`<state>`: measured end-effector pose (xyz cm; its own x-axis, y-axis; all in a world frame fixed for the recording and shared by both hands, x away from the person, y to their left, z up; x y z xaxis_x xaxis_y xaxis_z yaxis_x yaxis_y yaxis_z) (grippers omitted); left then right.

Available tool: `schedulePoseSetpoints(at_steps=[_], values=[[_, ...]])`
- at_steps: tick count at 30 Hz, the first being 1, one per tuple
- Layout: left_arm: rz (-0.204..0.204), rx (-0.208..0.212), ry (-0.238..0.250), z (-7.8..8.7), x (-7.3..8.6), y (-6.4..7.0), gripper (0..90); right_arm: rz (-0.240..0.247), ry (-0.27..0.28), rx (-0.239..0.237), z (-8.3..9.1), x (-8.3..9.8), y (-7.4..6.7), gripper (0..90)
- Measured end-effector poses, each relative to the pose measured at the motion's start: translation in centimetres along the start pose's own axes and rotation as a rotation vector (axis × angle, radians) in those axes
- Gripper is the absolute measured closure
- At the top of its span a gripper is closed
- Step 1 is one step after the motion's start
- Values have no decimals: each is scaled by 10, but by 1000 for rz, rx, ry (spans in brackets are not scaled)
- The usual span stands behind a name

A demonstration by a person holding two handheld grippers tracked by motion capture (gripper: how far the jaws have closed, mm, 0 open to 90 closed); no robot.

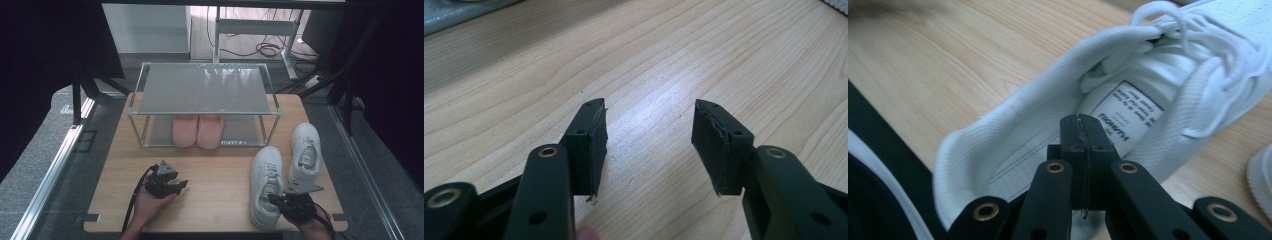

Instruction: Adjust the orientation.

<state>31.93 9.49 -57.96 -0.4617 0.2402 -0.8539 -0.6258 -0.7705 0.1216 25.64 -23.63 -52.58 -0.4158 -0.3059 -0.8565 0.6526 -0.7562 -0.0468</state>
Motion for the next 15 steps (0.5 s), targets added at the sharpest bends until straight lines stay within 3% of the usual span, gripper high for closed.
schedulePoseSetpoints(at_steps=[9,15], values=[[5,-1,-1,1,1,-2,491,8,-19,18,0,3,3,900],[9,0,-3,0,2,-3,491,4,-32,46,7,6,16,900]])
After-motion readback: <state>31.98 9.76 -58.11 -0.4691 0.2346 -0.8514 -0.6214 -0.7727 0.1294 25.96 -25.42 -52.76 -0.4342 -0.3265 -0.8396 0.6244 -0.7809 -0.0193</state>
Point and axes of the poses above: each handheld gripper's, and its own axes: z roughly backward along the jaws, x roughly out of its underside, y roughly to its right, the point moved 8 cm from there along -z, roughly forward along the jaws, and after that the axes turned 15 degrees about y, right-handed, at the moved point
